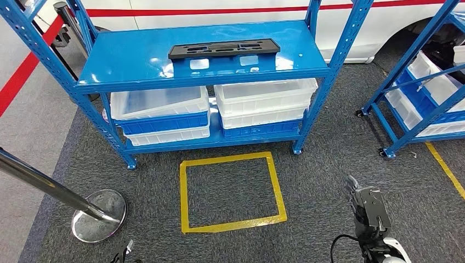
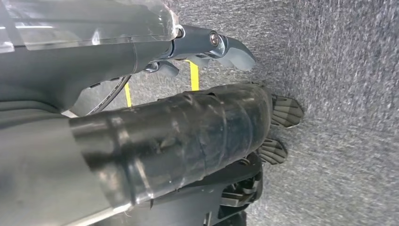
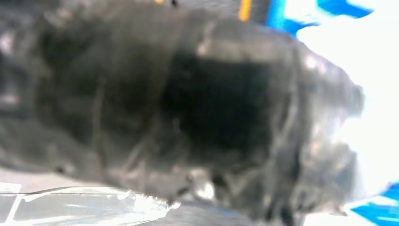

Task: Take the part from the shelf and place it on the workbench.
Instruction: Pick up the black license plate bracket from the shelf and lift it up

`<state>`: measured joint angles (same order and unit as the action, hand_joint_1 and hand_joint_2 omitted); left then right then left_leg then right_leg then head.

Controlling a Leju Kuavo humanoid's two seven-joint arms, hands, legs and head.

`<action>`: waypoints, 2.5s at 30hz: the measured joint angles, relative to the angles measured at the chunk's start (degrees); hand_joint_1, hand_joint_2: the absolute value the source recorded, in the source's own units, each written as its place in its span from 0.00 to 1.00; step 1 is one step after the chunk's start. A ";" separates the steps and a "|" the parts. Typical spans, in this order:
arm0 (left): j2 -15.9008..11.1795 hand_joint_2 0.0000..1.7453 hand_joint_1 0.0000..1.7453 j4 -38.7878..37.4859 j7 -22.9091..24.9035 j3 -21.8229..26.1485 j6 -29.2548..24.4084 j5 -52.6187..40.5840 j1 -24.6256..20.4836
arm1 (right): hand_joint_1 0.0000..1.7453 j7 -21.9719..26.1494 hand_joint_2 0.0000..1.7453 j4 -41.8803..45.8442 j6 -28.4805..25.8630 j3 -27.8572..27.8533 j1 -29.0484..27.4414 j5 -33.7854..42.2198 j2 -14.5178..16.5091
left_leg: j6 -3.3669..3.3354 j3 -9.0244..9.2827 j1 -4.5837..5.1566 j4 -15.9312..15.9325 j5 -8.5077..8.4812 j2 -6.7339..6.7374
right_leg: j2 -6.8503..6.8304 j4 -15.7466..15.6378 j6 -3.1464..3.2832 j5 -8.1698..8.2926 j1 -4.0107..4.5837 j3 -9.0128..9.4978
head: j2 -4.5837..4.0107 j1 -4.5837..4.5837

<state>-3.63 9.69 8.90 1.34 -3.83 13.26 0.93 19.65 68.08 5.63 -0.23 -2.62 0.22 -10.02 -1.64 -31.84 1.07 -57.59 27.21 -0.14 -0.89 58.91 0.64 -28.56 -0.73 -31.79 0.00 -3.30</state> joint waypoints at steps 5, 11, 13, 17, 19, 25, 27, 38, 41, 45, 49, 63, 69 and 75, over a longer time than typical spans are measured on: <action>-0.01 0.00 0.00 -0.01 0.99 -1.53 0.25 -0.10 -0.02 | 0.00 -0.96 0.75 9.42 1.03 4.32 2.66 2.10 -3.56 | -0.03 0.00 0.01 -0.01 -0.02 0.00 | 0.00 0.00 -0.04 0.02 0.00 0.00 | 0.00 0.01; -0.02 0.00 0.00 -0.01 2.47 -3.34 0.79 -0.36 -0.08 | 0.00 -3.29 1.00 19.43 1.11 9.76 6.57 2.31 -8.20 | -0.06 0.00 0.01 -0.02 -0.05 -0.01 | -0.01 0.00 -0.06 0.04 0.00 0.00 | 0.00 0.01; -0.02 0.00 0.00 -0.01 2.90 -3.89 1.07 -0.53 -0.13 | 0.00 -4.52 1.00 21.33 0.34 11.71 7.75 0.42 -9.34 | -0.06 0.00 0.01 -0.02 -0.05 -0.01 | 0.00 0.00 -0.06 0.04 0.00 0.01 | 0.00 0.01; -0.01 0.00 0.00 -0.01 3.49 -4.84 1.61 -0.71 -0.20 | 0.00 -6.76 1.00 23.11 -2.00 15.80 9.45 -5.59 -10.65 | -0.06 -0.01 0.01 -0.02 -0.05 -0.03 | -0.02 0.00 -0.06 0.04 0.00 0.01 | 0.00 0.01; -0.01 0.00 0.00 -0.01 3.76 -5.34 2.04 -0.89 -0.24 | 0.00 -7.75 1.00 23.45 -3.33 17.65 10.40 -9.19 -10.95 | -0.06 -0.01 0.01 -0.02 -0.05 -0.03 | -0.02 0.00 -0.06 0.04 0.00 0.01 | 0.00 0.01; 0.00 0.00 0.00 -0.03 4.62 -6.83 3.39 -1.57 -0.36 | 0.00 -10.62 1.00 23.65 -7.16 23.33 13.38 -20.31 -11.14 | -0.06 -0.01 0.01 -0.02 -0.05 -0.03 | -0.02 0.00 -0.06 0.04 0.01 0.01 | 0.00 0.00; 0.00 0.00 0.00 -0.03 4.95 -7.33 3.85 -1.78 -0.41 | 0.00 -11.50 1.00 23.61 -8.26 25.26 14.45 -24.00 -11.15 | -0.06 -0.01 0.01 -0.02 -0.05 -0.03 | -0.02 0.00 -0.06 0.04 0.01 0.00 | 0.00 0.00; -0.10 0.00 0.00 -0.12 4.87 -9.89 8.14 -2.57 -0.32 | 0.00 -14.92 1.00 22.75 -11.16 36.93 23.19 -41.73 -12.83 | -1.06 -0.03 0.10 0.22 -0.31 -0.06 | -0.07 -0.43 -1.05 0.27 -0.13 0.16 | 0.00 0.01; -0.02 0.00 0.00 -0.16 4.25 -10.36 9.52 -2.65 -0.28 | 0.00 -15.49 1.00 22.89 -11.26 39.30 25.55 -45.82 -13.94 | -1.94 0.89 -0.37 1.77 -1.01 -0.05 | 0.38 4.36 -1.37 -2.57 -0.03 -2.06 | 0.00 0.07; -0.04 0.00 0.00 -0.22 3.81 -10.98 11.32 -3.08 -0.23 | 0.00 -16.40 1.00 22.72 -11.31 42.64 27.15 -50.05 -15.52 | -2.14 1.09 -0.30 1.45 -0.47 -0.44 | 0.66 14.86 -1.50 -4.86 -0.10 -8.65 | 0.00 0.07; -0.19 0.00 0.00 -0.29 4.02 -11.40 12.29 -3.15 -0.23 | 0.00 -16.65 0.00 22.21 -11.36 44.43 28.96 -50.26 -16.36 | -1.30 1.56 -0.23 0.12 1.14 -1.07 | 0.93 3.33 -0.94 2.59 -0.06 -4.30 | 0.00 0.07; -1.16 0.00 0.00 -0.62 4.79 -11.42 11.15 -1.66 -0.10 | 0.00 -17.04 0.00 19.80 -11.47 48.29 31.47 -49.67 -14.21 | 2.86 -7.00 -2.09 -8.77 -1.21 -0.08 | 0.46 -0.15 0.13 -0.70 -1.18 1.21 | 0.00 -0.10; -1.24 0.00 0.00 -0.83 5.97 -11.42 10.84 -1.92 -0.14 | 0.00 -18.35 1.00 18.42 -11.89 48.44 33.19 -49.71 -12.28 | 0.86 -3.37 -1.64 -0.92 -2.15 -0.21 | 0.51 -0.25 -1.98 -2.15 -1.04 1.94 | 0.00 -0.09; -1.30 0.00 0.00 -0.86 6.49 -11.44 10.60 -2.59 -0.20 | 0.00 -19.18 1.00 14.70 -12.01 48.45 34.74 -49.62 -10.96 | -1.12 -1.53 -1.09 -0.36 -0.88 -0.52 | 0.68 16.16 -1.92 -6.70 -0.65 -8.57 | 0.00 0.06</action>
<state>-4.92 8.83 15.39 -10.10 6.77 10.67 0.73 0.47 82.77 -6.38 48.22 32.12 -49.40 -20.98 -2.75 -33.37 -0.01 -57.95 26.34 -0.66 -0.21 75.07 -1.28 -35.26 -1.39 -40.35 0.00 -3.24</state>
